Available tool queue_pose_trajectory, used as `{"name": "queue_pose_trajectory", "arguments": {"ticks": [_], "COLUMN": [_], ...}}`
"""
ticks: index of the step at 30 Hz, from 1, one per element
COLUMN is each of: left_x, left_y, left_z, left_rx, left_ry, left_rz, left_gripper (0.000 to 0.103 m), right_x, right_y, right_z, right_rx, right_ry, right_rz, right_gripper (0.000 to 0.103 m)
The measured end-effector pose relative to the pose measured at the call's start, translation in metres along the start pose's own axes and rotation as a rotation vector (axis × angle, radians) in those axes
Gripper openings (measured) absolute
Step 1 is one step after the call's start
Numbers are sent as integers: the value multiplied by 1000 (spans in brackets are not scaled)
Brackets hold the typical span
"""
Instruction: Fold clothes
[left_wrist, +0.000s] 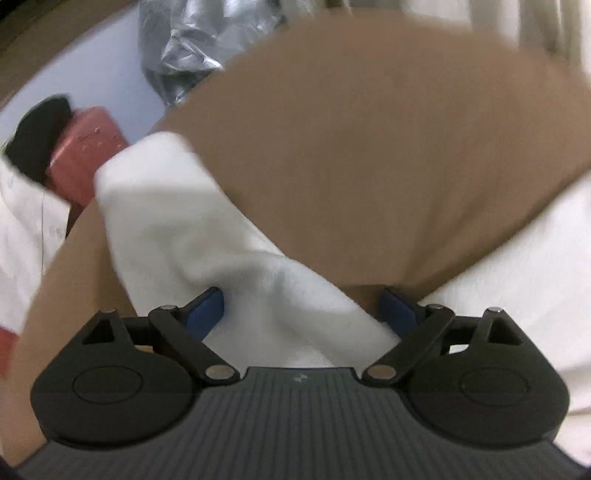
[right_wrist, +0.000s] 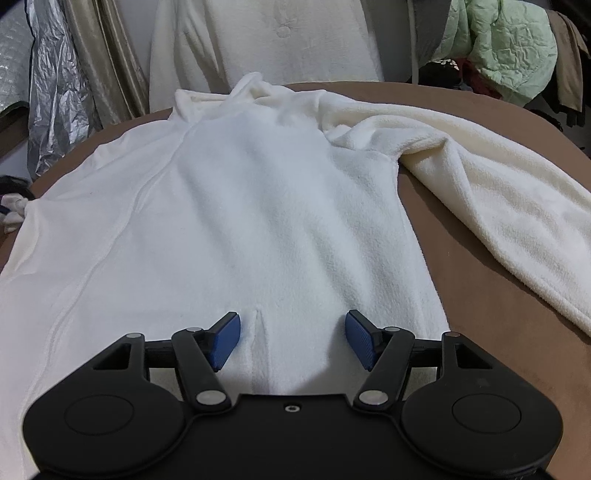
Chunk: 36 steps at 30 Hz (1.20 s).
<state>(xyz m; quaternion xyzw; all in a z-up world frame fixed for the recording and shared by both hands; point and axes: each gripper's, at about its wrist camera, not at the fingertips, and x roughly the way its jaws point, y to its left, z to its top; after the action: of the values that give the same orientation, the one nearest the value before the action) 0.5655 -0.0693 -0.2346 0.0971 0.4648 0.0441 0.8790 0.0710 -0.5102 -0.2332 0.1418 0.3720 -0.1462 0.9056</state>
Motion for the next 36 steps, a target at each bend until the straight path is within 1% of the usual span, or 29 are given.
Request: {"name": "queue_pose_trajectory", "arguments": {"ticks": [1, 2, 4, 5, 8, 9, 10, 11, 14, 15, 17, 18, 19, 20, 21, 22, 24, 26, 27, 28, 29, 30, 31, 32, 33, 34, 36], "left_x": [-6, -14, -33, -46, -100, -109, -112, -115, -100, -101, -112, -116, -119, -121, -123, -119, -101, -84, -76, -69, -61, -57, -57, -62, -70, -82, -113], "left_y": [3, 9, 25, 36, 78, 86, 91, 96, 106, 110, 113, 118, 125, 132, 139, 143, 146, 150, 145, 137, 130, 126, 124, 125, 129, 131, 136], "left_z": [-3, -8, -19, -28, -83, -102, -121, -140, -181, -192, -201, -203, -205, -206, -208, -208, -207, -206, -200, -189, -179, -170, -160, -151, -142, -135, -128], "left_rx": [-14, -31, -73, -122, -349, -387, -400, -413, -430, -436, -407, -423, -460, -498, -536, -572, -643, -712, -669, -574, -481, -419, -377, -361, -363, -359, -354], "left_ry": [-34, -57, -112, -146, -335, -353, -339, -325, -166, -161, -184, -200, -219, -238, -257, -248, -193, -137, -148, -183, -202, -215, -230, -261, -303, -351, -480], "left_rz": [12, 24, 39, 34, -61, -70, -62, -54, 8, 49, 170, 186, 170, 154, 138, 112, 46, -20, -21, 0, 2, 6, 22, 31, 35, 55, 117], "left_gripper": [33, 12, 11, 11, 12, 17, 20, 20, 21, 22, 23, 27, 41, 53, 76, 90, 90, 103, 103, 94, 79, 31, 7, 7, 7, 7, 7], "right_x": [1, 1, 2, 2, 1, 1, 1, 1, 2, 2, 2, 2, 2, 3, 3, 3, 3, 3, 3, 3, 3, 2, 2, 2, 1, 1, 0], "right_y": [0, 0, -2, -2, -3, -4, -3, -3, -2, -1, 1, 2, 3, 3, 2, 1, -1, -2, -1, 0, 0, 1, 1, 1, 1, 1, 2], "right_z": [0, 0, -2, -2, -5, -6, -6, -7, -5, -5, -6, -7, -8, -9, -9, -10, -9, -8, -8, -7, -7, -7, -8, -8, -9, -10, -11], "right_rx": [-3, -4, 3, 8, 13, 19, 21, 20, 16, 12, 0, -8, -12, -11, -6, -2, 3, 0, -2, -5, -8, -10, -12, -14, -12, -11, -10], "right_ry": [1, 0, -7, -13, -30, -35, -38, -41, -39, -39, -41, -45, -50, -55, -60, -63, -63, -57, -53, -51, -49, -49, -49, -49, -51, -53, -55], "right_rz": [1, 3, 8, 11, 15, 15, 14, 12, 5, 0, -11, -18, -22, -23, -21, -16, -7, -4, -5, -6, -8, -9, -10, -11, -12, -13, -18], "right_gripper": [69, 69, 69, 69, 69, 69, 69, 69, 69, 69, 69, 69, 69, 69, 69, 69, 69, 69, 69, 69, 69, 69, 69, 69, 69, 69, 69]}}
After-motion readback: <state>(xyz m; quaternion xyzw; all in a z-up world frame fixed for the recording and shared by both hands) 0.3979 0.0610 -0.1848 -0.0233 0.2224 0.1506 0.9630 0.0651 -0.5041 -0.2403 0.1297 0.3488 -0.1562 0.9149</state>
